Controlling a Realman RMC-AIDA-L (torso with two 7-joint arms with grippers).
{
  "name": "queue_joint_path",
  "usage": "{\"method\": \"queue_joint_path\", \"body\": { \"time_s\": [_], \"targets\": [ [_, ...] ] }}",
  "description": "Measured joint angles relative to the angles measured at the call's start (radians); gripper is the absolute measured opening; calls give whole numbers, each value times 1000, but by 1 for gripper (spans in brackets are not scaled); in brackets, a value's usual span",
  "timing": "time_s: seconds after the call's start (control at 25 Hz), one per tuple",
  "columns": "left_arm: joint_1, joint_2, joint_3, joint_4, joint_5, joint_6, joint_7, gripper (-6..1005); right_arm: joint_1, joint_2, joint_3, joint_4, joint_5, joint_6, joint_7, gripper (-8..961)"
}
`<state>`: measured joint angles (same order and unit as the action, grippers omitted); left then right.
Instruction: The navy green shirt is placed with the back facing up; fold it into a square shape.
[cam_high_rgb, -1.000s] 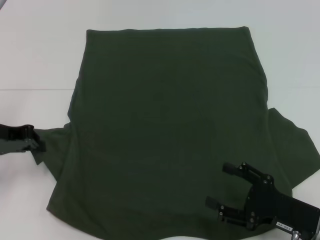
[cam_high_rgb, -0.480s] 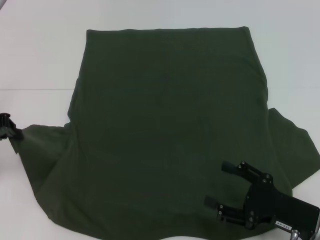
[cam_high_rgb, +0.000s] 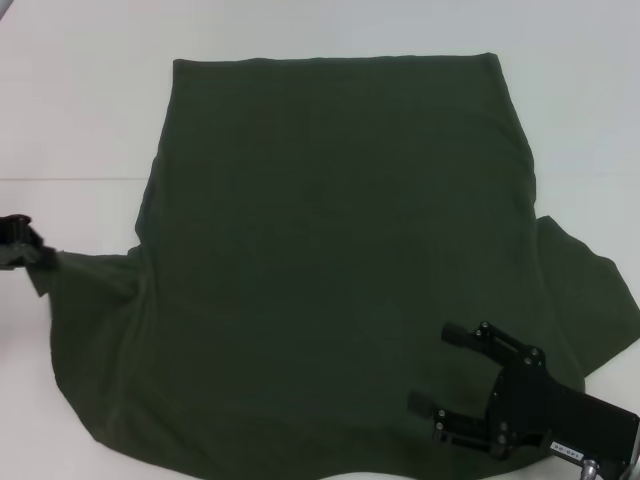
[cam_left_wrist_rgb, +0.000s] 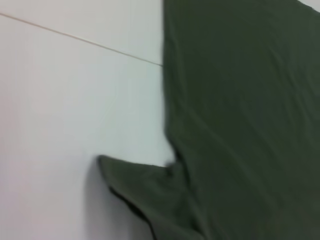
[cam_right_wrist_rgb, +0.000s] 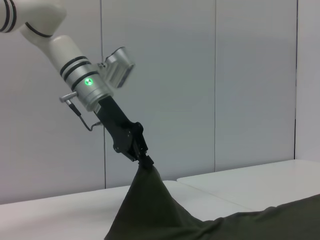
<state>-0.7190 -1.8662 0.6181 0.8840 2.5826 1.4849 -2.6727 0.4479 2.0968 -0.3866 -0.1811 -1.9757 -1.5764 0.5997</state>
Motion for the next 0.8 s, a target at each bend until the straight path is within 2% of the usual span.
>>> {"method": "queue_joint_path", "body": {
  "time_s": [0.2, 0.36, 0.6, 0.8],
  "targets": [
    [-27, -49, 8, 57, -10, 49, 1, 11, 0, 0, 0, 1, 0, 5, 0, 931],
    [-58, -105, 24, 70, -11, 59, 10, 12, 0, 1, 0, 2, 0, 5, 0, 931],
    [-69, -184, 136, 58, -3, -3, 9, 13, 0, 2, 0, 2, 1, 3, 0, 930],
    [-59, -225, 154, 37, -6, -69, 7, 13, -2, 2, 0, 2, 1, 2, 0, 931]
  ]
}}
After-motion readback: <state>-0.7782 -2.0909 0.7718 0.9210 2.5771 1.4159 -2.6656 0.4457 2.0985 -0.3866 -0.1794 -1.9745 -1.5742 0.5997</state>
